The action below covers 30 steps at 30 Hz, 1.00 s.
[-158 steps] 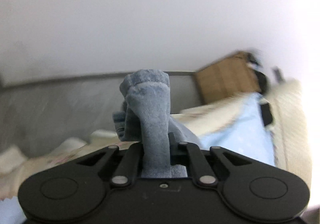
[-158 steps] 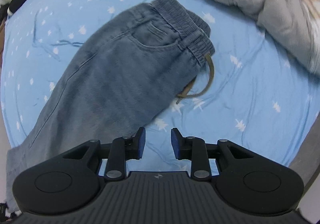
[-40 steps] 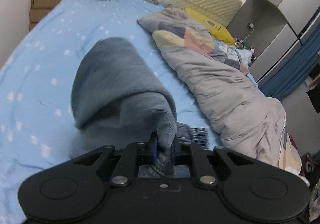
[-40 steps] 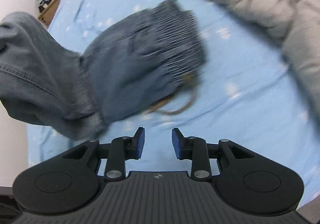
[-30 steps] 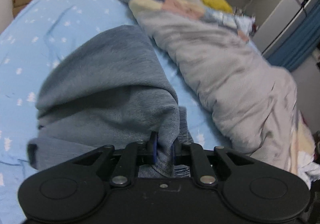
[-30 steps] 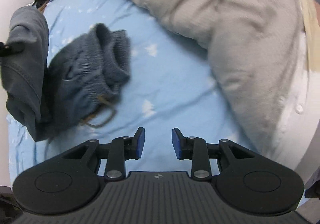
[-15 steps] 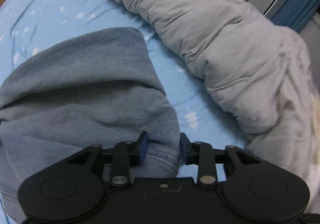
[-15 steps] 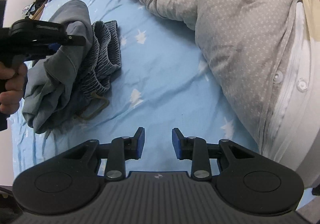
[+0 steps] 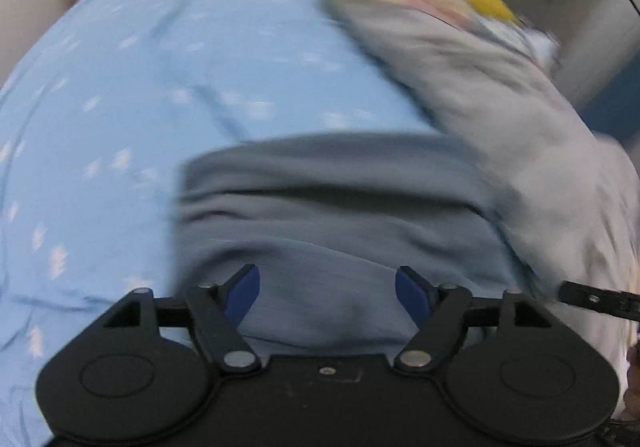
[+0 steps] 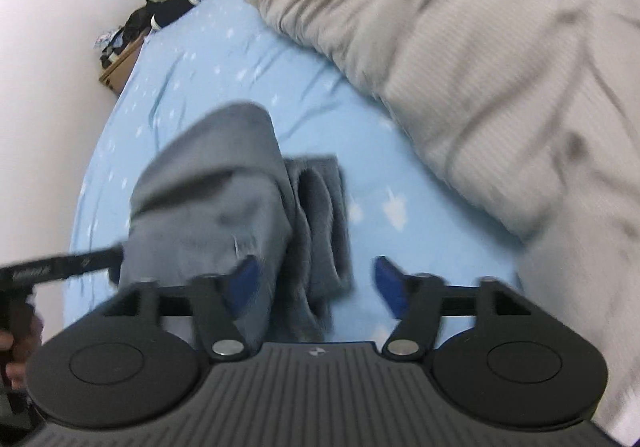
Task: Fold clothes
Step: 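Grasp the folded jeans bundle with both tools from opposite sides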
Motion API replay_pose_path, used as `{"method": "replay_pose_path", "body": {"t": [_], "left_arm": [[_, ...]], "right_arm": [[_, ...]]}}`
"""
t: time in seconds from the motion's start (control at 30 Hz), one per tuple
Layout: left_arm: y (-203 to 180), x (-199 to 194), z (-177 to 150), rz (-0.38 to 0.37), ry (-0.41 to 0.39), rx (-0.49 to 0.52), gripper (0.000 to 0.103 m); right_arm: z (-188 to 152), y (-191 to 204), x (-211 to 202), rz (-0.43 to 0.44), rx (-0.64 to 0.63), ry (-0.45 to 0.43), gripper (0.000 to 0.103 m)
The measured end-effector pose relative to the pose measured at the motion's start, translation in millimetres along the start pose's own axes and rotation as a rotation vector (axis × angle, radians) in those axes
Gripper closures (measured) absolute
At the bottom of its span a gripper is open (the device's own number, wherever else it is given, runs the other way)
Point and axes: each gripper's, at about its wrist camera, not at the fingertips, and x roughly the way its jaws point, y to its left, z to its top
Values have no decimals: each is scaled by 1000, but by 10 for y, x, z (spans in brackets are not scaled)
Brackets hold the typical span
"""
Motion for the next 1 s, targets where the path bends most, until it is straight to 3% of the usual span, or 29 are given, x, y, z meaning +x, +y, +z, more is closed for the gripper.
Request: {"method": "replay_pose_path", "body": {"t": [0.1, 0.23, 0.37, 0.4, 0.53, 0.73, 0.8, 0.87, 0.93, 1.0], "left_arm": [[362, 146, 75, 14, 14, -60, 29], [560, 409, 113, -12, 60, -31, 25], [682, 620, 86, -61, 94, -27, 18], [728, 673, 72, -80, 106, -48, 15], [976, 951, 5, -178, 186, -181, 4], [1128, 1230, -45, -309, 249, -290, 5], [1059, 1252, -46, -304, 249, -266, 6], [961, 1226, -37, -285, 229, -218, 12], [913, 1191, -27, -274, 224, -215, 22], [886, 1134, -28, -263, 220, -209, 33]], "right_arm": [[199, 73, 332, 36, 15, 20, 24], [351, 60, 742, 112, 59, 78, 15], [402, 67, 1037, 71, -3, 129, 11], [400, 47, 1102, 67, -4, 137, 6], [345, -119, 1366, 127, 69, 209, 1], [247, -355, 1614, 193, 175, 254, 0], [239, -346, 1577, 195, 154, 248, 1], [224, -309, 1526, 178, 135, 246, 5], [233, -296, 1471, 207, 149, 247, 35], [244, -265, 1420, 221, 160, 255, 46]]}}
